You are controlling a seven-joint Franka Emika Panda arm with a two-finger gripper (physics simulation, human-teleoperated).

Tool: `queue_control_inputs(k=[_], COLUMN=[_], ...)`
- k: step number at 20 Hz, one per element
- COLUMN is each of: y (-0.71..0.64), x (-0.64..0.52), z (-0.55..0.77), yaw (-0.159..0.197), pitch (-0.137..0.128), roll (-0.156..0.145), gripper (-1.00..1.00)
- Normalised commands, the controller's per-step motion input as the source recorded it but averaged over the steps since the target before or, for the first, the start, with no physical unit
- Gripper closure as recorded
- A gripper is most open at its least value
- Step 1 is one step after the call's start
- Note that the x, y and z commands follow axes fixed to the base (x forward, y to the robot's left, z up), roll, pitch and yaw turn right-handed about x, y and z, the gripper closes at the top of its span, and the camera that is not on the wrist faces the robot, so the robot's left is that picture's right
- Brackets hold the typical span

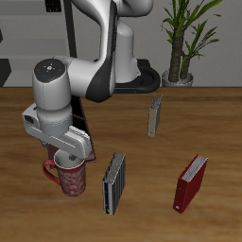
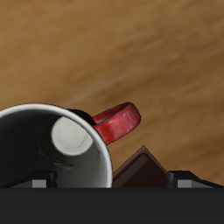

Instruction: Place the red mug into the right desk caddy's right compartment

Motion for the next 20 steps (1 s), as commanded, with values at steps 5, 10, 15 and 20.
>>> queue_control_inputs(k=[5, 10, 15, 20], y=[0.12, 0.11, 0.03, -0.07], x=[-0.02, -0.01, -0.03, 0.06], z=[-0.31, -0.21, -0.05, 0.04], yaw=[-0.028, -0.021, 0.009, 0.026], pitch=[0.034, 0.021, 0.01, -0.023], roll=[0.019, 0.024, 0.001, -0.008], gripper=[-1.0, 1.0, 1.0, 1.0])
